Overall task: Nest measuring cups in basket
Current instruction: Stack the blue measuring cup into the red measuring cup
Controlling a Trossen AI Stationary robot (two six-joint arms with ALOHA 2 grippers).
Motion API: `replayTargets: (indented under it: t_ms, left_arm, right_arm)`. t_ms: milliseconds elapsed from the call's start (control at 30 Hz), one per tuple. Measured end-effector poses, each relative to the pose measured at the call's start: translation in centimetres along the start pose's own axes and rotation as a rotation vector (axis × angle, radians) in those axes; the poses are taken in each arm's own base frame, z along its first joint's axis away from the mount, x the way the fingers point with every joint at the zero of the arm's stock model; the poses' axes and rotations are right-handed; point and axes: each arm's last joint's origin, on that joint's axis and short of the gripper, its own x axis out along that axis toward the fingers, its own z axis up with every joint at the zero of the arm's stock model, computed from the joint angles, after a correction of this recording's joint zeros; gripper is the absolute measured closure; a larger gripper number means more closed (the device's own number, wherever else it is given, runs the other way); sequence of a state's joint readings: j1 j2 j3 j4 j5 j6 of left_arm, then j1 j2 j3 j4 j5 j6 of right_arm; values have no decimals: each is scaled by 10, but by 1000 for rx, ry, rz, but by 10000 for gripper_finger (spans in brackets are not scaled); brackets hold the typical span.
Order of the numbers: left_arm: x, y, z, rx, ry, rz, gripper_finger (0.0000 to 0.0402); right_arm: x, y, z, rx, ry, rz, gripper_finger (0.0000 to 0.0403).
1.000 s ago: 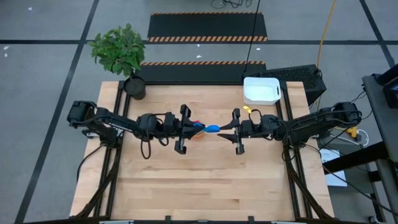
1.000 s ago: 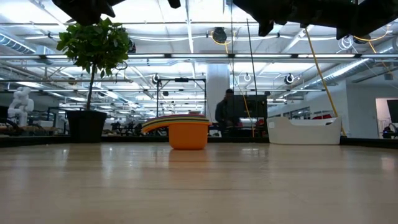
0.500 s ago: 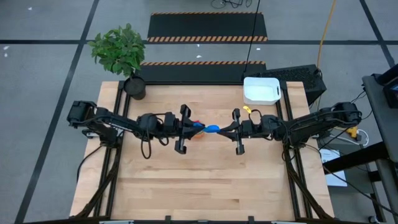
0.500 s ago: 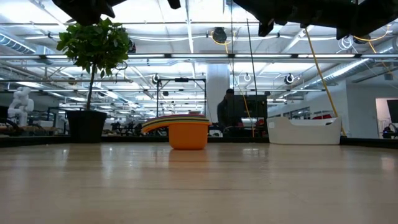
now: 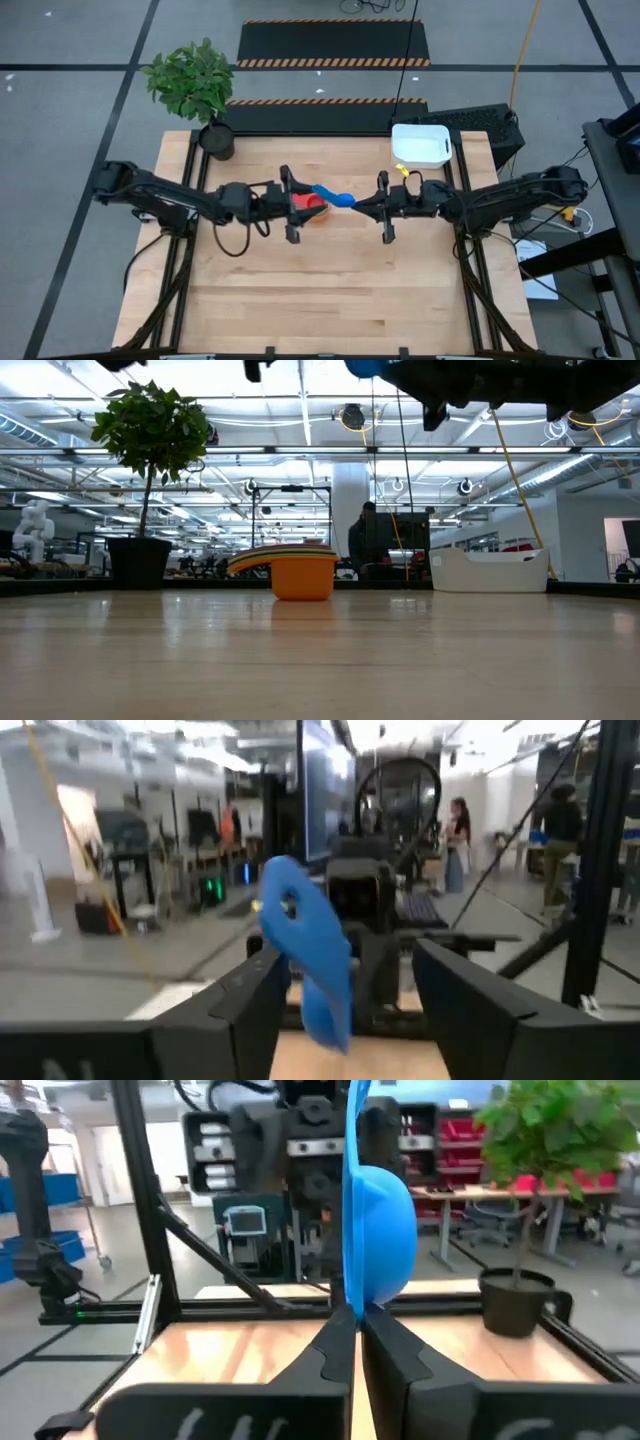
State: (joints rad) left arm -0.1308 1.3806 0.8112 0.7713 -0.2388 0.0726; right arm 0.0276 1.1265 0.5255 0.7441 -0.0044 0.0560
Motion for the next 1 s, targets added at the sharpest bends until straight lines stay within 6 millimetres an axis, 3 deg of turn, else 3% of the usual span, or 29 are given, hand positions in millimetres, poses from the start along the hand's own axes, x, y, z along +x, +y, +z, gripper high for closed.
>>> replayTargets:
  t_ms: [300,533,700,867,1000]
  left_arm:
    - [-31,9,10,-211,276,26,169]
    - [-31,12,9,-352,284,60,176]
    - [-31,14,8,-328,290,64,176]
    - [-41,17,26,-248,227,54,176]
    - [-55,22,41,-235,204,78,176]
  right_arm:
    - [-19,-19,-2,147,185,43,403]
    - [-12,-29,-25,285,345,254,403]
    - [0,-40,-44,330,417,300,403]
    - [26,-60,-58,396,488,280,403]
    - [56,-72,-69,491,560,463,403]
